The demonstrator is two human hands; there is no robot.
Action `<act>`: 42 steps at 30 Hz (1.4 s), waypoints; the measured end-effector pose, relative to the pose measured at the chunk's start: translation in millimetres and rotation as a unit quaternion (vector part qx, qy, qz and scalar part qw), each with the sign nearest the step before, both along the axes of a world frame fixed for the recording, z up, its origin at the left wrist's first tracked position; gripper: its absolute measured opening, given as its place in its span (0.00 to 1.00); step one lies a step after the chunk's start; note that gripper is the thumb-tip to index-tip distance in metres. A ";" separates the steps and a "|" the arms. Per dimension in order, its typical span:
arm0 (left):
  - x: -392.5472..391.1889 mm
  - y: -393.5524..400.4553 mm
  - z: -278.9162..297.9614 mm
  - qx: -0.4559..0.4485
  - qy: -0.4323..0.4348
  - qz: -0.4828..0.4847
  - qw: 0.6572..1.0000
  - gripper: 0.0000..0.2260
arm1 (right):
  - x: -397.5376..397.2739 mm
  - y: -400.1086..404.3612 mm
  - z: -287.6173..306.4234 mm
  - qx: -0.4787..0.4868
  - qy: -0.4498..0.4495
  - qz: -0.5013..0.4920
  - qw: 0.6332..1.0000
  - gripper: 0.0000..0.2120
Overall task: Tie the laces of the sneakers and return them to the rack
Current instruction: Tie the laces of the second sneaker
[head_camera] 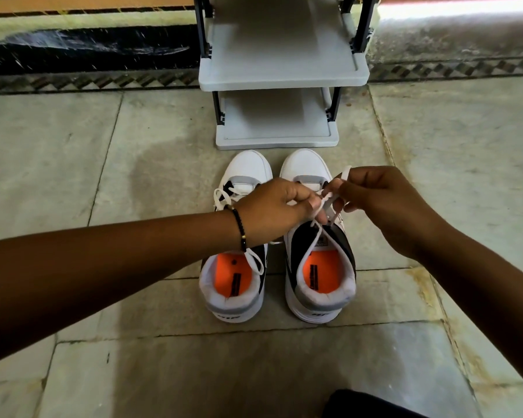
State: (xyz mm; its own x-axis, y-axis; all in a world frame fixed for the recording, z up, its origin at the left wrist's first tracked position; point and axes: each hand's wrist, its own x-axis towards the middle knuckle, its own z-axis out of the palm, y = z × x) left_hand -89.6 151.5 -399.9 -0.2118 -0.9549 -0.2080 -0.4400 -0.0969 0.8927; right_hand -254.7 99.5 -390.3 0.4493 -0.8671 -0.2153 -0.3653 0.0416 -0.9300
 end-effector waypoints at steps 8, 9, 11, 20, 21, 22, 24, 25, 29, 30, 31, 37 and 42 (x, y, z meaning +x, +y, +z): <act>-2.4 3.5 -4.0 0.038 0.029 0.058 0.997 0.06 | -1.2 3.9 7.0 0.001 -0.002 0.088 0.996 0.11; -4.2 3.2 -3.4 0.044 0.030 0.090 0.995 0.05 | -2.6 3.8 7.5 0.001 -0.001 0.088 0.996 0.10; -9.3 1.9 -3.6 0.059 0.027 0.157 0.985 0.11 | -4.8 4.1 8.5 -0.005 0.009 0.096 0.995 0.10; -23.2 1.1 5.8 0.131 0.148 0.215 0.956 0.09 | -5.7 7.3 7.2 -0.023 0.014 0.108 0.994 0.11; -22.3 1.5 7.3 0.134 0.183 0.222 0.948 0.13 | -5.7 7.3 6.0 -0.026 0.016 0.115 0.993 0.12; -20.6 1.2 8.6 0.135 0.202 0.234 0.941 0.14 | -5.6 7.1 5.0 -0.030 0.016 0.118 0.992 0.13; -14.9 -1.5 9.7 0.132 0.227 0.277 0.924 0.13 | -5.3 7.1 4.3 -0.041 0.006 0.107 0.993 0.12; -11.5 -3.7 11.1 0.129 0.249 0.305 0.910 0.11 | -4.8 7.5 4.8 -0.037 -0.014 0.093 0.995 0.11; 2.6 -16.0 21.7 0.141 0.361 0.363 0.848 0.07 | -3.8 7.4 7.0 0.066 -0.181 0.037 0.981 0.14; 6.0 -18.0 23.9 0.146 0.379 0.359 0.840 0.07 | -3.5 7.8 7.2 0.093 -0.213 0.027 0.972 0.14; 8.8 -19.8 24.6 0.153 0.387 0.352 0.839 0.07 | -3.5 8.1 6.5 0.113 -0.231 0.019 0.966 0.15; 19.4 -20.3 15.8 0.130 0.294 0.307 0.896 0.07 | -4.0 10.1 0.1 0.122 -0.202 -0.020 0.972 0.18; 51.1 -25.6 10.8 0.102 0.238 0.346 0.902 0.07 | -22.5 1.3 -9.1 0.145 -0.155 -0.136 0.968 0.18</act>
